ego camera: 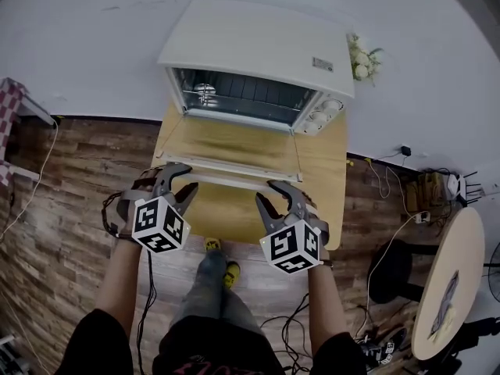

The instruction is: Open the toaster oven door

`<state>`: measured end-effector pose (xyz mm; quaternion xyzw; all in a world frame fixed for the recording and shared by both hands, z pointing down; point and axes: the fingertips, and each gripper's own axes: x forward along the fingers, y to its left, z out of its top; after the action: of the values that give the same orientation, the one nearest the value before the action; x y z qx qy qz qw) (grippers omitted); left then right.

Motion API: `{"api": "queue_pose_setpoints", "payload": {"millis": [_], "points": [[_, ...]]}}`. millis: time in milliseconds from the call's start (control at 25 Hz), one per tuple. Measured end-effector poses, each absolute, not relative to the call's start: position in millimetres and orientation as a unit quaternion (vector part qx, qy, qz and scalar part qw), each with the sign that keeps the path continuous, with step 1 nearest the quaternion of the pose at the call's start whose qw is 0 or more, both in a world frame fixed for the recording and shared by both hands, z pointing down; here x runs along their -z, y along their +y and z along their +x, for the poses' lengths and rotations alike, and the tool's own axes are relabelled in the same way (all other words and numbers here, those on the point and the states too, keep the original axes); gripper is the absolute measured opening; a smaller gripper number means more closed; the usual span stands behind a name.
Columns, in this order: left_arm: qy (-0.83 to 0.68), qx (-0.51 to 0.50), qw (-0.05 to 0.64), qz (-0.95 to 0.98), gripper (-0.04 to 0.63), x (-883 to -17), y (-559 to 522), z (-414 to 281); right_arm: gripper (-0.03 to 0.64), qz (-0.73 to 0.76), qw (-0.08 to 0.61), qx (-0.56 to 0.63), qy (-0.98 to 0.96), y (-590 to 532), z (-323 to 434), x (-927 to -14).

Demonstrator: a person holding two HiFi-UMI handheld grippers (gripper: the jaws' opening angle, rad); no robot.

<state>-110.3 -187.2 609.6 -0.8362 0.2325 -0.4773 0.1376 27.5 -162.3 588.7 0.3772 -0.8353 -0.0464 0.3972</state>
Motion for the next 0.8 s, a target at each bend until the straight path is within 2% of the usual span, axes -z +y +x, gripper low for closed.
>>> {"api": "queue_pose_setpoints", "payload": {"millis": [400, 800], "points": [[0.272, 0.489, 0.147, -0.816, 0.161, -634.1, -178.5, -111.6, 0.144, 0.385, 0.384, 0.041, -0.838, -152.4, 25.0, -613.3], [0.284, 0.471, 0.118, -0.826, 0.169, -660.0, -164.1, -111.4, 0.147, 0.385, 0.387, 0.036, -0.837, -138.3, 24.0, -641.2]]}}
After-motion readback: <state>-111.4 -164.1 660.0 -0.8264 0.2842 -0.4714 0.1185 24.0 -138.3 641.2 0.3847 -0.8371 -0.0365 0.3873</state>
